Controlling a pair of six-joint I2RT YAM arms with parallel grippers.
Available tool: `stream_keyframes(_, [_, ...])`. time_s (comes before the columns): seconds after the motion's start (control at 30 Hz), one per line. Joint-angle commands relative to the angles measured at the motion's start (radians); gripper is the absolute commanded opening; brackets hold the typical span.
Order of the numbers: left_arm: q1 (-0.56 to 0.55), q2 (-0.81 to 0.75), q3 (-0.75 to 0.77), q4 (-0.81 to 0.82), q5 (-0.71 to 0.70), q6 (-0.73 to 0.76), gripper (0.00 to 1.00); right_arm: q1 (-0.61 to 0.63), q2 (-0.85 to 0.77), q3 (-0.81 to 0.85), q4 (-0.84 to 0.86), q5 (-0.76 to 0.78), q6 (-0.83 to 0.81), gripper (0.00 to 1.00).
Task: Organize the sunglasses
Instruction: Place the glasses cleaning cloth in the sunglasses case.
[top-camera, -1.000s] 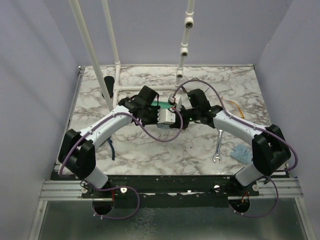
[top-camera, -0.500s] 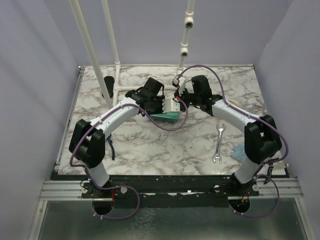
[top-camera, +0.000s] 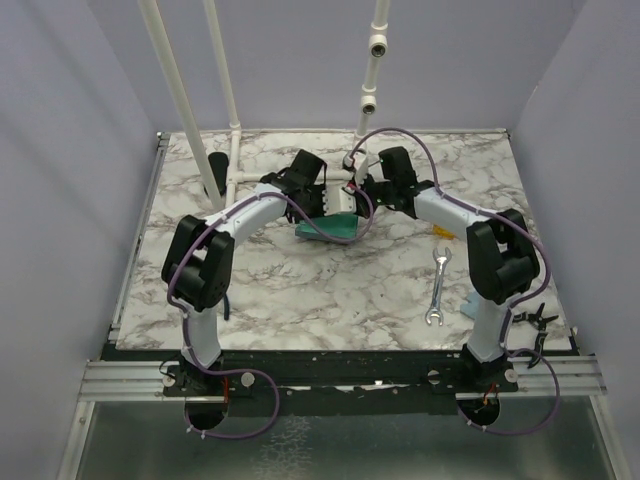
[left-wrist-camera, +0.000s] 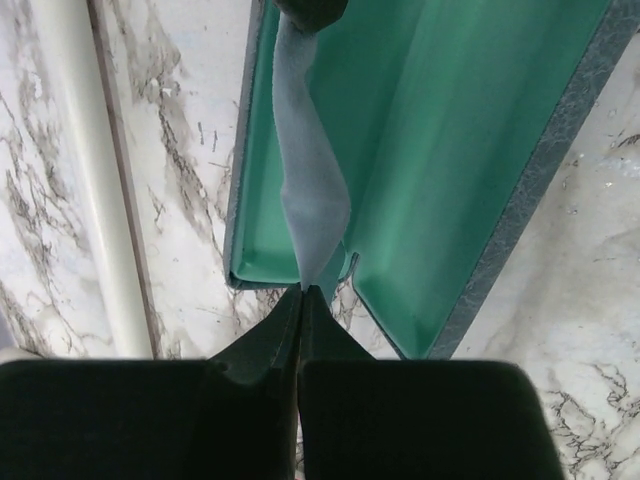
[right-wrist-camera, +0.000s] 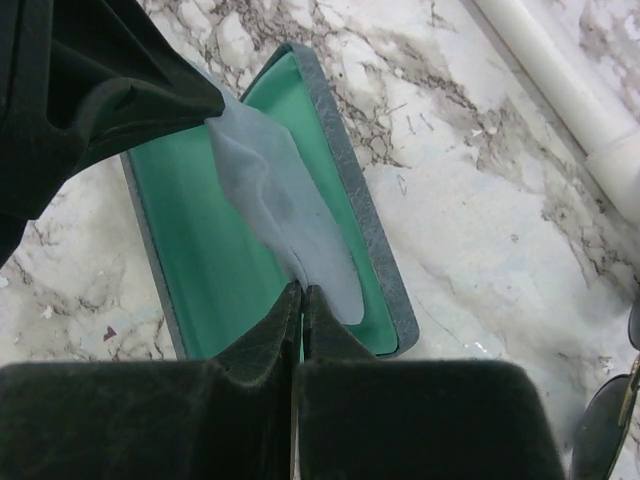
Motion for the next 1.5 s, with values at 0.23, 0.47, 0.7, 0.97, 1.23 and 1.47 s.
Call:
stream_keyframes(0.23, [-0.020, -0.025, -0.141, 0.007, 0.063, 0.050, 0.00, 0.003, 0.010, -0.074, -0.072, -0.123, -0.037, 0.01])
stream_keyframes(0.47, [-0.033, -0.039, -0.185, 0.001, 0.087, 0.064, 0.00, 0.021, 0.010, -0.116, -0.128, -0.119, -0.037, 0.01])
stream_keyframes(0.7, [-0.048, -0.053, -0.219, -0.005, 0.108, 0.084, 0.00, 0.043, 0.004, -0.151, -0.134, -0.112, -0.028, 0.00])
stream_keyframes(0.97, [-0.064, -0.066, -0.264, -0.007, 0.086, 0.094, 0.00, 0.054, 0.008, -0.159, -0.134, -0.079, -0.026, 0.01])
stream_keyframes(1.23, [-0.064, -0.061, -0.285, -0.011, 0.069, 0.102, 0.00, 0.058, 0.010, -0.168, -0.145, -0.064, -0.034, 0.00])
stream_keyframes(1.47, [-0.064, -0.044, -0.271, -0.011, 0.083, 0.079, 0.00, 0.067, 0.029, -0.160, -0.135, -0.040, -0.030, 0.00])
